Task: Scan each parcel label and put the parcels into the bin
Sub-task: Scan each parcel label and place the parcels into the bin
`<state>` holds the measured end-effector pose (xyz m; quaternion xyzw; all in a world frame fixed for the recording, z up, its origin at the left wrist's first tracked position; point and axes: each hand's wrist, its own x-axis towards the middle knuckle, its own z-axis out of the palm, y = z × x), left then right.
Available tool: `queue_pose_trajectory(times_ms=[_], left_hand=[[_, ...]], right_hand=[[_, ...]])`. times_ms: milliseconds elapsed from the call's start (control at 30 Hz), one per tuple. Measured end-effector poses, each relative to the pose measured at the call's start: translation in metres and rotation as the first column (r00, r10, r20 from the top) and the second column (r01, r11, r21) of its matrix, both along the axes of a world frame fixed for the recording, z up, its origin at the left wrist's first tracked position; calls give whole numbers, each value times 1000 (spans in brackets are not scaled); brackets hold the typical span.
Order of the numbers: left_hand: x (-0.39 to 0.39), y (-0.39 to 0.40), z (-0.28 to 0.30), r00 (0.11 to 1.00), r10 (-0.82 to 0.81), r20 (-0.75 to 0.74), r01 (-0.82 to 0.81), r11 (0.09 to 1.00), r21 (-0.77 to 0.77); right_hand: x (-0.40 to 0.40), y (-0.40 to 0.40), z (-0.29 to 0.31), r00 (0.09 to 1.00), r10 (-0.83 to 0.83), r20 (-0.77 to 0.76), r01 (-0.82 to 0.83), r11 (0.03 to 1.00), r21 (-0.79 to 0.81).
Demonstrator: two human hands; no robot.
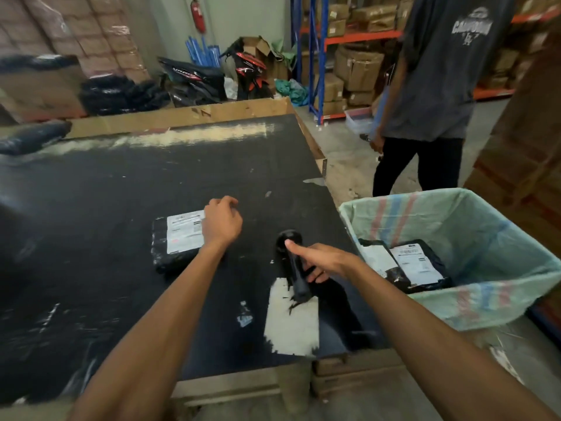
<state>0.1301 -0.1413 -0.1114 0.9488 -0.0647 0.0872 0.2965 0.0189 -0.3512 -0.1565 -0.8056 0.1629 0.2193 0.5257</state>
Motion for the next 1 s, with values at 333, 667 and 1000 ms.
queue_pose_trajectory(times_ms=[333, 667, 1000], left_hand=[[6, 145, -42, 809, 383, -446, -489, 859, -149], [-5, 139, -25, 615, -180, -767, -663, 408, -627], [-8, 95, -16, 898, -207, -388, -326, 281, -903]], right_hand=[[-5, 78, -10, 875, -483, 1, 457, 828, 326], [-8, 98, 3, 862, -500, -87, 490, 775, 400], [-8, 96, 18, 879, -376, 293, 238, 879, 414]])
